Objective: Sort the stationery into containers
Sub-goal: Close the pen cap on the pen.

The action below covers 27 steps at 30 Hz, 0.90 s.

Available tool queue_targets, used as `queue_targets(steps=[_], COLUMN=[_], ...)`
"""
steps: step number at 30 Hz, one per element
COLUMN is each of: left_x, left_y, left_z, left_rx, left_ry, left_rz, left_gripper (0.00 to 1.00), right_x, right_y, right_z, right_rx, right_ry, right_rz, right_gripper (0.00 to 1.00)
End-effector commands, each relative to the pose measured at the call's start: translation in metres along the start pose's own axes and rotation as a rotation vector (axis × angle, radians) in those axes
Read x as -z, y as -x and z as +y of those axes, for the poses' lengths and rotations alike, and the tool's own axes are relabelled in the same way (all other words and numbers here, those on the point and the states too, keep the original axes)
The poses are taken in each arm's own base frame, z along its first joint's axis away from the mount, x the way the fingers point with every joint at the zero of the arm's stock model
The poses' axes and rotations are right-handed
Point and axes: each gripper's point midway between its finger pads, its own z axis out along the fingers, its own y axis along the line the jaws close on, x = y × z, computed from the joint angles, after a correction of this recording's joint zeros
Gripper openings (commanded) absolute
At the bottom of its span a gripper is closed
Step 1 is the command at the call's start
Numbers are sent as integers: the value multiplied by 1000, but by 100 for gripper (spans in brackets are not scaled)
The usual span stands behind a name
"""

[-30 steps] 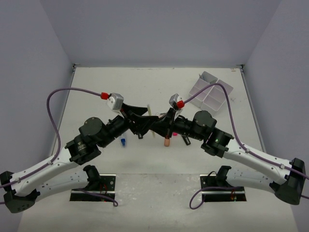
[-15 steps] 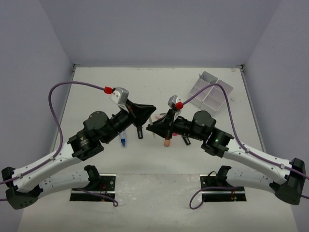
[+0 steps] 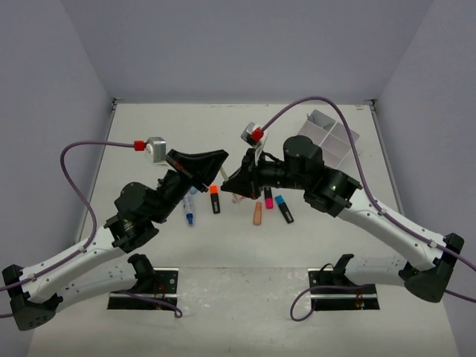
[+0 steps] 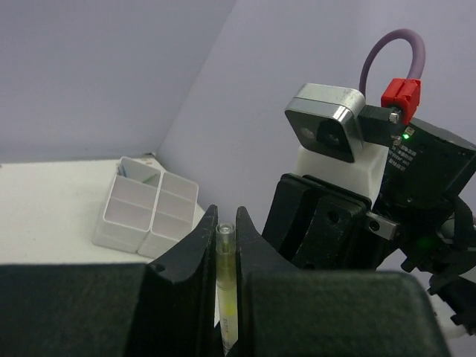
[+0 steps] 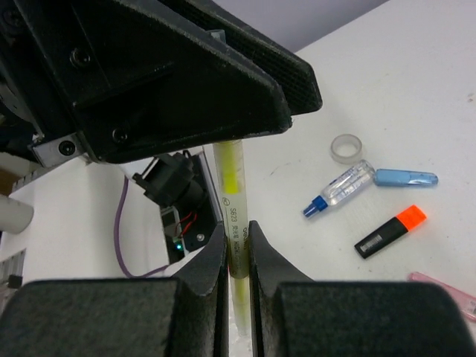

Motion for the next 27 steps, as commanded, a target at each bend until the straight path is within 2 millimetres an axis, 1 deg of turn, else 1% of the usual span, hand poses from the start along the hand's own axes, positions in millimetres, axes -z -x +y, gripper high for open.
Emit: queue_targets(steps=[1,4,6,7,9,10,11,13,14,17,18,19,20,21,22,23,24,26,27], left_x=[42,48,51,51,50,48,39,32,25,10,2,-4,-7,-14,-22,-25,-26,-29,-28], left_y=[-133,-153,-159,-159,-150,-137,-111,-87,-75,-53,-42,-36,-36,-23,-5,2,7,20,26], left_z=[-1,-9,-12,-11,-7,-5,-11,-16,-22,-38,-45,-47,-47,-47,-44,-42,-39,-32,-28], left_rx=[68,85,80,73,44,4,-21,-108,-159,-271,-280,-288,-296,-302,-306,-304,-303,-294,-291], left_ry=[-100,-132,-142,-139,-119,-97,-78,-64,-73,-115,-118,-114,-106,-72,-14,22,49,113,141], left_rz=[462,514,529,525,501,475,416,406,404,410,387,374,372,338,289,273,262,215,195], left_gripper=[0,0,0,0,0,0,0,0,0,0,0,0,0,0,1,6,13,33,40], right_x=[50,47,43,40,26,11,10,-5,-14,-34,-37,-39,-40,-40,-39,-37,-35,-33,-32], right_y=[207,235,240,236,209,177,164,113,84,26,12,6,1,-3,-6,-9,-10,-9,-9], right_z=[4,9,9,7,-6,-21,-14,-23,-21,-21,-23,-26,-30,-36,-43,-49,-55,-60,-61], right_rx=[156,177,180,178,170,157,165,142,133,92,63,36,23,10,-5,-18,-26,-29,-31], right_ry=[-125,-125,-126,-127,-133,-136,-86,-42,9,66,67,61,50,30,5,-15,-30,-50,-55], right_rz=[-577,-595,-580,-567,-506,-444,-426,-340,-284,-185,-166,-164,-166,-171,-175,-177,-178,-185,-186], right_gripper=[0,0,0,0,0,0,0,0,0,0,0,0,0,0,0,0,0,0,0])
